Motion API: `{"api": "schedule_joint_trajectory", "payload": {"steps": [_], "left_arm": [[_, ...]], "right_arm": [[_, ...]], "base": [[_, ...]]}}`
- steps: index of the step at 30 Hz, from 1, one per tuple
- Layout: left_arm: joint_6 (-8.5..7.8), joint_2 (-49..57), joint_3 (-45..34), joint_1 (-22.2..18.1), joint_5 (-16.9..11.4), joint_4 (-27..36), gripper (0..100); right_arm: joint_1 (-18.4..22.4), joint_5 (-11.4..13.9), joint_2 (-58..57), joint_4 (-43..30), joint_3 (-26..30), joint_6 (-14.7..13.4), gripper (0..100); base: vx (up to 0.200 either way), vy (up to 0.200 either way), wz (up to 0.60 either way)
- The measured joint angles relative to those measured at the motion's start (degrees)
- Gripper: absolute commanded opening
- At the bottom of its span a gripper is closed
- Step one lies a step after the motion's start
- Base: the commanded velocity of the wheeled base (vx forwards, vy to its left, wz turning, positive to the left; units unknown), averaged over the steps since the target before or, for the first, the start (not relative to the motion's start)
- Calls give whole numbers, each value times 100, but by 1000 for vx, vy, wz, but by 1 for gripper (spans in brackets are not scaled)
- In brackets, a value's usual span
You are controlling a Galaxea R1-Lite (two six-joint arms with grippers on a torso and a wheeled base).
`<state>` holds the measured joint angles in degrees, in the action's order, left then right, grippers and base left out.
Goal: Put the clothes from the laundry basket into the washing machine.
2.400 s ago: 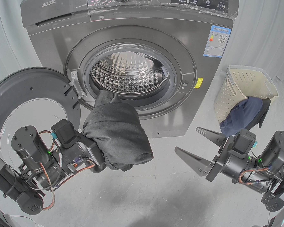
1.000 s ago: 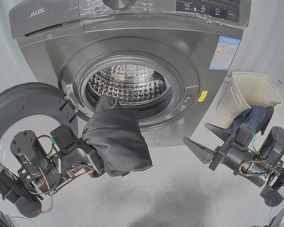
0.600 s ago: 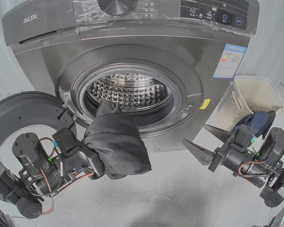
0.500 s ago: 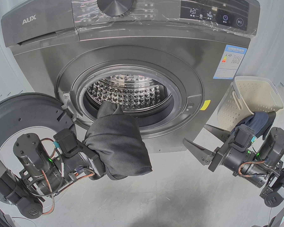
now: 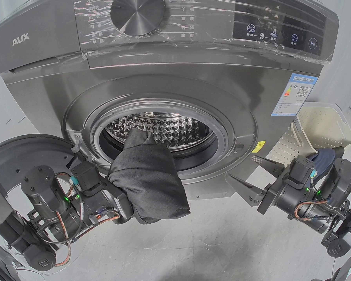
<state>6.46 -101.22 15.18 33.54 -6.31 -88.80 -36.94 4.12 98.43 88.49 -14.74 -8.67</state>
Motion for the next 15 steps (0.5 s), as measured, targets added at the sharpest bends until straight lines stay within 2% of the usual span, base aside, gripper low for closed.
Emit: {"api": "schedule_joint_trajectory", "payload": {"steps": [8,11,15], "left_arm": [[-4,-63,-29,33,22,1,0],[-1,-74,-38,39,20,1,0],[0,-104,-44,127,18,6,0]], "right_arm": [[-60,-7,-9,-2,39,-13,100],[-73,-5,-9,-2,41,-11,100],[-85,-5,-13,-2,38,-11,100]], "base": [[0,0,0],[200,0,0],[0,0,0]]}}
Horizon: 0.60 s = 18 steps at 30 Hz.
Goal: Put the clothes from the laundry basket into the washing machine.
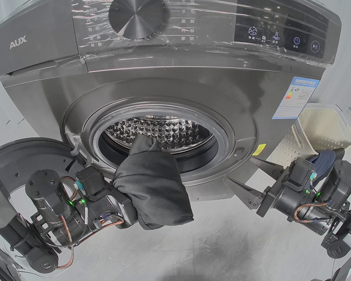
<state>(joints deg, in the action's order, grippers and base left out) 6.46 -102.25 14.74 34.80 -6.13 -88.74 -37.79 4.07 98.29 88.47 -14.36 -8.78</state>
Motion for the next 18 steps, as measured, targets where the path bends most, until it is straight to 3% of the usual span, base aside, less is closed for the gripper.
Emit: {"api": "schedule_joint_trajectory", "payload": {"steps": [11,18], "left_arm": [[-37,-444,152,108,33,-5,0],[-88,-962,761,77,94,9,0]], "right_arm": [[-284,-162,-96,-20,28,-24,100],[-405,-196,-135,-22,63,-26,100]], "base": [[0,0,0],[0,0,0]]}}
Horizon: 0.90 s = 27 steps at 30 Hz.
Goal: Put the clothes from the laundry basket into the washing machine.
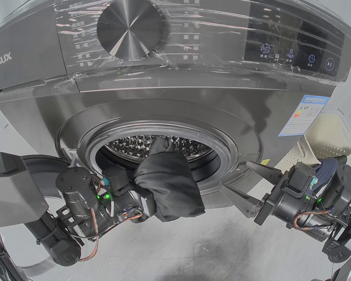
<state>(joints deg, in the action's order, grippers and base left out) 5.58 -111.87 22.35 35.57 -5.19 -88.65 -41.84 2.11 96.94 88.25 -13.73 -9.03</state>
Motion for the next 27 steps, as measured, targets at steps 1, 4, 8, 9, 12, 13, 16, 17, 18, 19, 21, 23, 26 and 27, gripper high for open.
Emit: {"api": "schedule_joint_trajectory", "payload": {"steps": [1,4,8,9,12,13,16,17,18,19,21,23,26,27], "left_arm": [[7,-67,113,-2,5,5,0],[27,-306,527,-10,20,11,0],[51,-701,1178,-55,55,20,0],[57,-803,1323,-74,68,27,0],[66,-1158,1836,-154,123,52,0],[66,-1254,1976,-173,137,63,0],[71,-1560,2431,-263,218,137,0],[71,-1624,2537,-280,249,172,0],[71,-1718,2732,-308,299,227,0],[71,-1781,2884,-333,334,277,0],[73,-1921,3234,-396,402,449,0],[73,-2032,3540,-455,444,701,0],[73,-2181,3967,-518,484,1013,0],[73,-2222,4094,-532,490,1086,0]], "right_arm": [[-5,-1,-2,0,6,0,100],[-22,-1,-11,0,15,-2,100],[-57,-1,-15,2,34,-2,100],[-68,-1,-15,5,45,-2,100],[-110,-1,-15,10,72,-2,100],[-121,0,-15,10,78,0,100],[-149,2,-15,16,94,-2,100],[-155,5,-15,16,96,-2,100],[-160,5,-15,18,98,-2,100],[-162,5,-15,18,102,-2,100],[-184,5,-15,21,102,-2,100],[-199,2,-13,22,105,-2,100],[-226,0,-13,24,106,-2,100],[-229,0,-13,22,106,-2,100]], "base": [[0,0,0],[0,0,0],[0,0,0],[0,0,0],[0,0,0],[0,0,0],[0,0,0],[0,0,0],[0,0,0],[0,0,0],[0,0,0],[0,0,0],[0,0,0],[0,0,0]]}}
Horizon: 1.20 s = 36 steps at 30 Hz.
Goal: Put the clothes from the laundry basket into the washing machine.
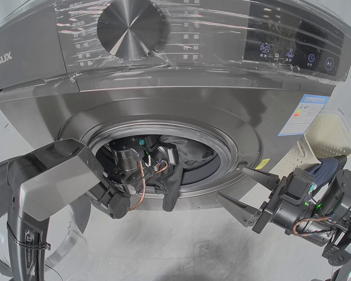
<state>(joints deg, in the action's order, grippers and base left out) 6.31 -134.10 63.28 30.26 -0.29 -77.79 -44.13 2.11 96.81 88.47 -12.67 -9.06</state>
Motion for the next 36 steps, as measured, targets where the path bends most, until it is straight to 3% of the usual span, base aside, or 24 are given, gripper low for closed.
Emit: {"api": "schedule_joint_trajectory", "payload": {"steps": [6,7,16,28,36], "left_arm": [[35,-247,861,-63,162,362,0],[46,-293,1009,-90,204,417,100],[137,-315,1047,-177,324,690,100],[151,232,557,-2,272,1993,100],[148,149,628,28,212,2072,100]], "right_arm": [[-18,0,2,0,5,0,100],[-18,-1,2,0,7,0,100],[-24,2,11,2,-10,0,100],[-33,-1,22,2,-32,2,100],[-33,5,35,2,-20,0,100]], "base": [[0,0,0],[0,0,0],[0,0,0],[0,0,0],[0,0,0]]}}
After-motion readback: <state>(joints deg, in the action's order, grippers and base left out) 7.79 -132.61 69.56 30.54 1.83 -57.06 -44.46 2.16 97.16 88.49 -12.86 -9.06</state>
